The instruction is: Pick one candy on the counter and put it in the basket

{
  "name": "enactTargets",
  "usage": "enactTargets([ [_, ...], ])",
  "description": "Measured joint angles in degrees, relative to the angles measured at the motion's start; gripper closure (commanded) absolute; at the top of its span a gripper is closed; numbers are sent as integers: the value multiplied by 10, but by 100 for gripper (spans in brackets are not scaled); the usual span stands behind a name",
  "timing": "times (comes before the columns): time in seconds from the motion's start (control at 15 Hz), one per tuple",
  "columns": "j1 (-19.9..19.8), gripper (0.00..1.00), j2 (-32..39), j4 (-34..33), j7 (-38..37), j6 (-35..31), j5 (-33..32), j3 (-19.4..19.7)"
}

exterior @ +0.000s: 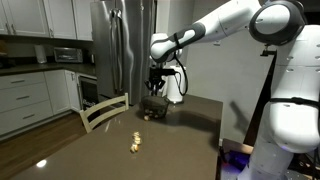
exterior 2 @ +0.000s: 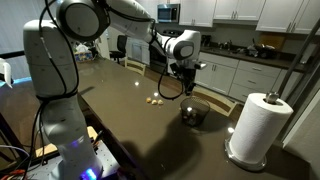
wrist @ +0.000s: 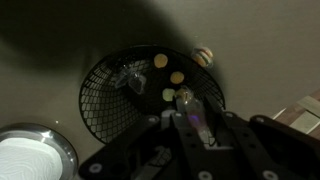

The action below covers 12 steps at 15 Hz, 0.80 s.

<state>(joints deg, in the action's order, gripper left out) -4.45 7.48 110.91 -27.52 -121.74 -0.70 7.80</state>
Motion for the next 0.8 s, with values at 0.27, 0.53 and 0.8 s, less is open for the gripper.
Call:
enactTargets([
  [0.27, 1, 18, 5, -3, -14, 0, 0, 0],
  [0.53, 3, 0, 2, 4, -14, 0, 0, -3],
  [0.8, 6, 0, -22, 40, -3, -1, 3, -15],
])
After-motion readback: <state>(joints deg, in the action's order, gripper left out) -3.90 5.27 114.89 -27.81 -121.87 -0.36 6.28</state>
